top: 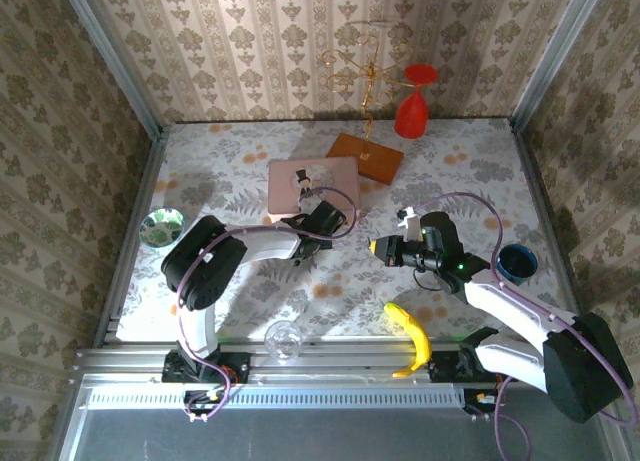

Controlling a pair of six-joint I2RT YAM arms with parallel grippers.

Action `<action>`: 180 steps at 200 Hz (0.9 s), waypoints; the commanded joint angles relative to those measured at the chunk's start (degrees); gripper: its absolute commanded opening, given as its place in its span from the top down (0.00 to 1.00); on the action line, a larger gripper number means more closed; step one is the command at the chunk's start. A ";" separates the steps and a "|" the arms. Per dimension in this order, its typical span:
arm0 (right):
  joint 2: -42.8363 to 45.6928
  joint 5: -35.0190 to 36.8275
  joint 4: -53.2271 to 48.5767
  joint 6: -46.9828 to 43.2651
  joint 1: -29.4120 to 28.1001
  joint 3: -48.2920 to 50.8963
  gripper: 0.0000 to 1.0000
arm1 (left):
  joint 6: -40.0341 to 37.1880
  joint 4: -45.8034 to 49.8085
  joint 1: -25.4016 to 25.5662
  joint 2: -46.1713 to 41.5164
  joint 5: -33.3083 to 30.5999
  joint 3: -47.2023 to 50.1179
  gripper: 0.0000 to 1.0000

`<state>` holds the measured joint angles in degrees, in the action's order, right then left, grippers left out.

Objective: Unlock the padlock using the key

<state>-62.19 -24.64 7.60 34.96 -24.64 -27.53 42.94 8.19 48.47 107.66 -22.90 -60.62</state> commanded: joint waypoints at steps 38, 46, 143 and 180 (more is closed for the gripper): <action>-0.37 -1.23 1.90 0.57 -0.32 -0.90 1.00 | 0.28 1.84 0.33 0.64 0.45 -0.53 0.76; -0.76 -1.20 2.17 0.59 -0.32 -0.78 1.00 | 0.42 1.83 0.40 0.50 0.83 -0.68 0.77; -13.29 -1.64 25.21 0.50 -2.87 6.64 1.00 | 10.74 -3.01 1.71 -1.55 12.02 -2.10 1.00; -16.90 -1.46 27.58 -0.86 -2.95 6.83 1.00 | 13.84 -5.89 1.21 -1.51 15.96 -2.09 1.00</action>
<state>-77.17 -25.71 29.50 34.87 -27.29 -20.88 52.77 6.02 49.19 107.63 -13.04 -62.04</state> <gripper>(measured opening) 0.047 0.293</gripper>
